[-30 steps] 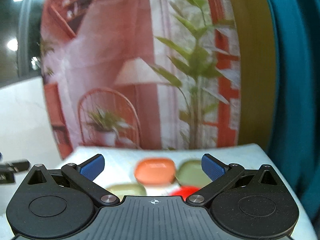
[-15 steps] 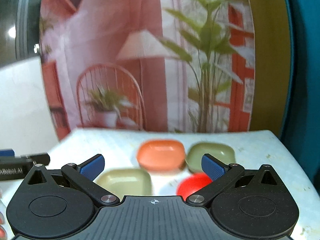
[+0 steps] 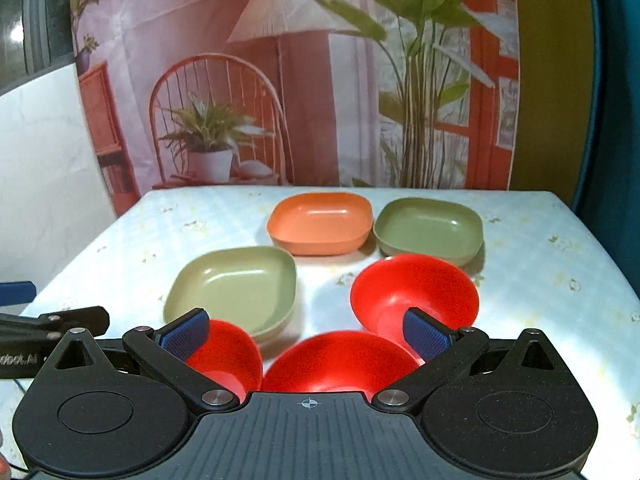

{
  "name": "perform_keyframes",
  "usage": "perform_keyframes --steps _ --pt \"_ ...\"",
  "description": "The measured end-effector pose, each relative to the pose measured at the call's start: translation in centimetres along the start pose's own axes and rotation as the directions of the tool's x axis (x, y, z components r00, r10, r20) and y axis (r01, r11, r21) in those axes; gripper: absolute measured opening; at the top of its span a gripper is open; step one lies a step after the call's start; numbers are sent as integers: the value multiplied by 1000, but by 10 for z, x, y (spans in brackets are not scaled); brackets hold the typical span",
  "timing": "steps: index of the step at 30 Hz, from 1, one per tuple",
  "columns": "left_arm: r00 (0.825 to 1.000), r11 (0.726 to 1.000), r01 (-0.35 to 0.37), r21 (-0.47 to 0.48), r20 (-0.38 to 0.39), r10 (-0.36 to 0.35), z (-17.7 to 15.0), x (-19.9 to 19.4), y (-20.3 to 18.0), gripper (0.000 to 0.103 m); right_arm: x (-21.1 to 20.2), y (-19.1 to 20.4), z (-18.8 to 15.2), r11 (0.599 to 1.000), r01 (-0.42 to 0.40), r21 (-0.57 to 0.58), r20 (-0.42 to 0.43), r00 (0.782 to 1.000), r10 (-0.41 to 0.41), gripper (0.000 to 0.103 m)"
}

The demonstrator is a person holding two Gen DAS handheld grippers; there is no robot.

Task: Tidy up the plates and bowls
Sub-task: 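Move both grippers down toward the red bowls, then close the left gripper on a red bowl rim while the right gripper grasps another red bowl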

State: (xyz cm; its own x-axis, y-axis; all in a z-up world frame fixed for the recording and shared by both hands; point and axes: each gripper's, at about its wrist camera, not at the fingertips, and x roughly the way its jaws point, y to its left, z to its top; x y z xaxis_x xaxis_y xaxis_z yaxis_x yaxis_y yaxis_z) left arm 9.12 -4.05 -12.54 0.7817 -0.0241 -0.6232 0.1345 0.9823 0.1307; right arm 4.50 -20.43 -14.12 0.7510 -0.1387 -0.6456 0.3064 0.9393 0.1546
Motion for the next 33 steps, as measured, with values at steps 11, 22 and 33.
perform_keyframes --steps 11,22,33 --pt "999 1000 23 15 -43 -22 -9 -4 -7 103 1 2 -3 1000 -10 -26 -25 1000 9 101" --pt "995 993 47 -107 -78 -56 -8 10 12 98 1 8 -3 998 -25 -54 -35 999 24 92" --pt "972 974 144 -173 -159 -172 -9 49 15 45 10 9 -8 996 -62 -62 -62 996 58 71"
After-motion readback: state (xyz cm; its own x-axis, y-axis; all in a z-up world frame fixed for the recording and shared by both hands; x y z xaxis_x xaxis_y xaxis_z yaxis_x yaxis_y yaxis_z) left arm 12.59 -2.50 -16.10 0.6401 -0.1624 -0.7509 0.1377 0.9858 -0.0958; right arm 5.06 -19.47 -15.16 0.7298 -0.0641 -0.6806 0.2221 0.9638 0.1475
